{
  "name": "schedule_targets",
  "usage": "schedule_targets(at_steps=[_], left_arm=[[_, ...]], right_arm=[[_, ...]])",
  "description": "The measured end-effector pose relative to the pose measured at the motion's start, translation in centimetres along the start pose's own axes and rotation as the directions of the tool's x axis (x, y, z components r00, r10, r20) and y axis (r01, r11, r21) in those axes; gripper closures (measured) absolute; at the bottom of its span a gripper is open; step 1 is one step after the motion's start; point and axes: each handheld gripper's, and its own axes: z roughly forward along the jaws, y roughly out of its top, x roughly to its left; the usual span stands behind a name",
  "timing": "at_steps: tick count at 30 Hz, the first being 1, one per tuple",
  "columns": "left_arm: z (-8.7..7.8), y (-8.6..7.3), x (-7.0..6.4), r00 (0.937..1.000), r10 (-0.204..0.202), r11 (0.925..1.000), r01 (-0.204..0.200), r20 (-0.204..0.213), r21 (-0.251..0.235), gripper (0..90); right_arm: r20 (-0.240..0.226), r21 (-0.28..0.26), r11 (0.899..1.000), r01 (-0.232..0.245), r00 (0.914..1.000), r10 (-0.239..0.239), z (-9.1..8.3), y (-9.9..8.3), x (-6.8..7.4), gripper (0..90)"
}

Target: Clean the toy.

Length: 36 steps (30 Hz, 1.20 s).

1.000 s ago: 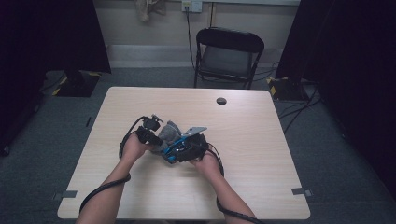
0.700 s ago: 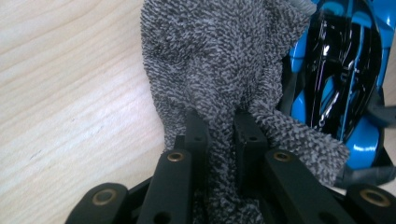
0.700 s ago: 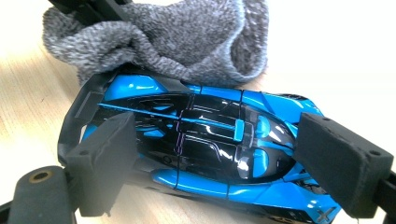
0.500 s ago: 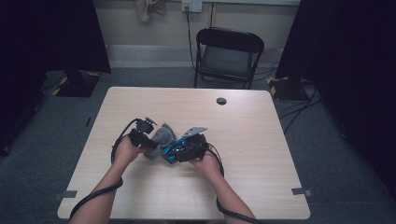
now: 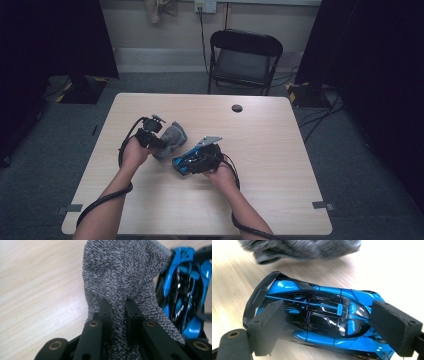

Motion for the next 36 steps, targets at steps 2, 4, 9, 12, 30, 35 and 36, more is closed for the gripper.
schedule_targets(at_steps=[2,4,9,12,30,35,36], left_arm=[[0.0,1.1,-0.4,1.0000,0.003,0.9998,-0.002,0.007,-0.018,78.2],[0.0,1.8,-0.8,0.9999,0.014,0.9996,-0.014,0.003,-0.026,78.3],[0.4,3.2,-1.4,0.9993,0.027,0.9985,-0.025,0.027,-0.049,78.2],[0.7,3.6,-1.6,0.9992,0.026,0.9984,-0.025,0.032,-0.050,78.2],[6.9,5.8,-3.8,0.9971,0.059,0.9982,-0.059,0.048,0.005,77.9],[8.0,5.7,-4.3,0.9967,0.059,0.9980,-0.060,0.056,0.021,77.7],[8.0,5.6,-4.3,0.9966,0.054,0.9982,-0.055,0.062,0.023,77.8]], right_arm=[[0.000,-0.001,1.000,0.000,1.0000,0.000,0.0,0.0,0.0,13.2],[0.000,-0.002,1.000,0.000,1.0000,0.000,0.0,0.0,0.0,13.2],[-0.001,-0.003,1.000,0.000,1.0000,0.000,0.0,-0.1,0.0,13.3],[-0.002,-0.004,1.000,0.000,1.0000,0.000,0.0,-0.1,0.0,13.2],[-0.005,0.003,1.000,0.002,1.0000,-0.002,0.0,0.1,-0.1,13.2],[-0.004,0.002,1.000,0.002,1.0000,-0.002,0.0,0.0,0.0,13.2],[-0.004,0.003,1.000,0.003,1.0000,-0.003,0.0,0.0,0.0,13.2]])
